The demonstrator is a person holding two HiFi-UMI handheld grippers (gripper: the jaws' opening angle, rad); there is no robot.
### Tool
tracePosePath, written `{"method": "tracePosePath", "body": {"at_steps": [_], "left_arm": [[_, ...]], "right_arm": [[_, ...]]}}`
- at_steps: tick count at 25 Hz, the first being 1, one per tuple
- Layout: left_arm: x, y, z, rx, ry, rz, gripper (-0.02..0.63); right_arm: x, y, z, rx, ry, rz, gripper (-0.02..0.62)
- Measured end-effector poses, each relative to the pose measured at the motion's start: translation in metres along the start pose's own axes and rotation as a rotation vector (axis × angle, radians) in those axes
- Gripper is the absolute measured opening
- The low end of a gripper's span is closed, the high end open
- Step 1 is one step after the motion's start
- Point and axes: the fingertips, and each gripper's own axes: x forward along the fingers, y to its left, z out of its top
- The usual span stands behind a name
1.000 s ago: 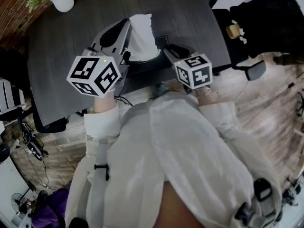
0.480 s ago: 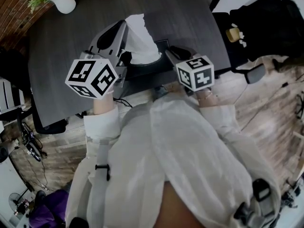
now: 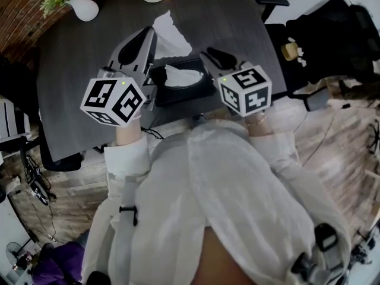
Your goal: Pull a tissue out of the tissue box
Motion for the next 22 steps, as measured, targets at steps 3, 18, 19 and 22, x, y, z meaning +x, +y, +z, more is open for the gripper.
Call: {"method": "tracePosePath", "body": {"at_steps": [3,18,19,22], "left_arm": [[-0.002,0.0,0.008,0.005,-0.025,0.004,0.006],[-0.017,-0.001,0.023,0.01,-0.104,0.038,0.006],[-0.018,-0.001,0.024,0.013,-0.111,0.043,0.006],[-0.021,0.001,0.025,0.023,-0.117,0.061,0.006]], "right_arm": [[0.002,0.003,0.02,-0.026,-0.042,0.016,0.072],[-0.017,0.051,0.108,-0.177,-0.262,0.156,0.025],[-0.017,0.051,0.109,-0.174,-0.262,0.152,0.015],[-0.014,0.05,0.111,-0.144,-0.256,0.138,0.005]]}}
